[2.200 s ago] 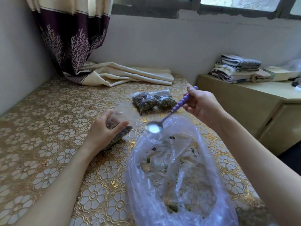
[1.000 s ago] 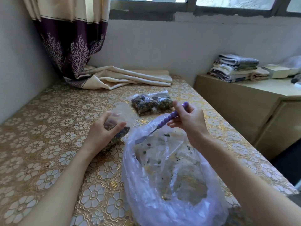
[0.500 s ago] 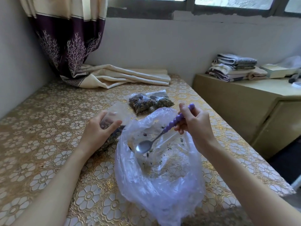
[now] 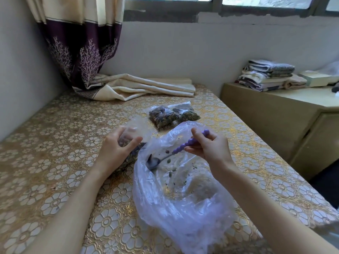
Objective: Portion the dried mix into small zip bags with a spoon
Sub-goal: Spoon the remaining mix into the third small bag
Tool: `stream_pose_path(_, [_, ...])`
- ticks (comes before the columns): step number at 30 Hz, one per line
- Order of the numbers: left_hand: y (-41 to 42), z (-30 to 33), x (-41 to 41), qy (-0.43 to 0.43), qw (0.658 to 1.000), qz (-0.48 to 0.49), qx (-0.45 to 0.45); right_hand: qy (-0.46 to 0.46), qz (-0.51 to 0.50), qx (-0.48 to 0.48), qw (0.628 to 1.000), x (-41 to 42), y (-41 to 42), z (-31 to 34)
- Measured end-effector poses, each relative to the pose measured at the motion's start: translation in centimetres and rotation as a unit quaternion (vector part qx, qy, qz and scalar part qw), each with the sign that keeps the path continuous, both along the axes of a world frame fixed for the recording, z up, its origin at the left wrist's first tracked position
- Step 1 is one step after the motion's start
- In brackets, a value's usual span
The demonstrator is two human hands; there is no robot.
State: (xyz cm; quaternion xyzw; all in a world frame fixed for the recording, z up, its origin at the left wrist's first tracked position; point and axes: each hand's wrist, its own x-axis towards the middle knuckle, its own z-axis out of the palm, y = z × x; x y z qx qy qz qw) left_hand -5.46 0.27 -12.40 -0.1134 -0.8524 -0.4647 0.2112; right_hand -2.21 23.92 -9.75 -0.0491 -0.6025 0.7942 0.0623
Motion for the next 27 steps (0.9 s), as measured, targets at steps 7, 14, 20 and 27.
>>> stream_pose_path(7, [0.1, -0.1, 0.0, -0.006, 1.0, -0.006, 0.012, -0.05, -0.024, -0.076, 0.996, -0.4, 0.4, -0.1])
stream_pose_path(14, [-0.1, -0.3, -0.1, -0.003, 1.0, -0.008, 0.005, -0.075, -0.022, -0.066, 0.995, -0.2, 1.1, 0.3])
stream_pose_path(20, [-0.3, -0.1, -0.2, -0.001, 1.0, -0.003, 0.004, -0.108, -0.007, -0.037, 0.994, 0.1, 1.8, 0.7])
stream_pose_path(27, [0.0, -0.2, -0.1, 0.009, 1.0, -0.01, 0.004, -0.078, -0.006, -0.056, 0.995, 0.3, 3.2, 1.4])
